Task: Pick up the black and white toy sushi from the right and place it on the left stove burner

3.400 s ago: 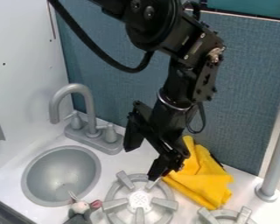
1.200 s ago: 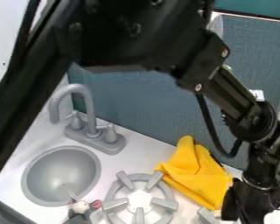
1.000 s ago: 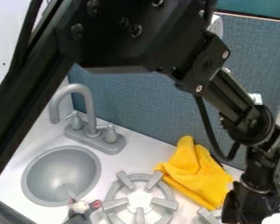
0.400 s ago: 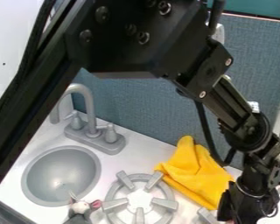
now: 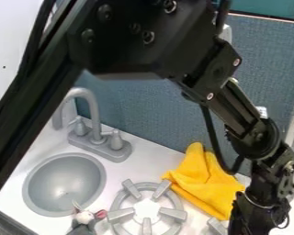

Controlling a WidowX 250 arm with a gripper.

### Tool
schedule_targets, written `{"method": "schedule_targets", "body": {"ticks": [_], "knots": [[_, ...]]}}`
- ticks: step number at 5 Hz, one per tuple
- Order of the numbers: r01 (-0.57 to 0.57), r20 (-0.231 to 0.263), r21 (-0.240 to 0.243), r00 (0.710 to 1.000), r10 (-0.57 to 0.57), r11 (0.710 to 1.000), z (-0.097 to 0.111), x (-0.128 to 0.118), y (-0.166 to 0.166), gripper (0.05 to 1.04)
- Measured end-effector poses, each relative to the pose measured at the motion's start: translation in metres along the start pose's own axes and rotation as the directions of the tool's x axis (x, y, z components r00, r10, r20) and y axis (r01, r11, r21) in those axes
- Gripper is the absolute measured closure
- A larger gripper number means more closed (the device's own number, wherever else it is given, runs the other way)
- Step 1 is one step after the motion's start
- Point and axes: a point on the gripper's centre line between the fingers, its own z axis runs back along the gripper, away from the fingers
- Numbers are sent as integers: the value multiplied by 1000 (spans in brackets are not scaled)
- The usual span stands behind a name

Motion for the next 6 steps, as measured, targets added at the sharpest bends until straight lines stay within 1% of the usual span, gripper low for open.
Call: {"method": "schedule_targets", "body": {"ticks": [1,2,3,4,5,6], "knots": [[-34,-25,-8,999,34,999,-2,-6,0,605],[-71,-70,-30,995,69,997,8,-20,-5,633],[-98,-77,19,992,99,995,36,-36,-6,633],[-133,-77,100,987,140,986,62,-51,-5,633],[-231,-245,262,923,296,937,69,-89,-6,633],[-352,-300,385,826,477,853,62,-122,7,633]]}}
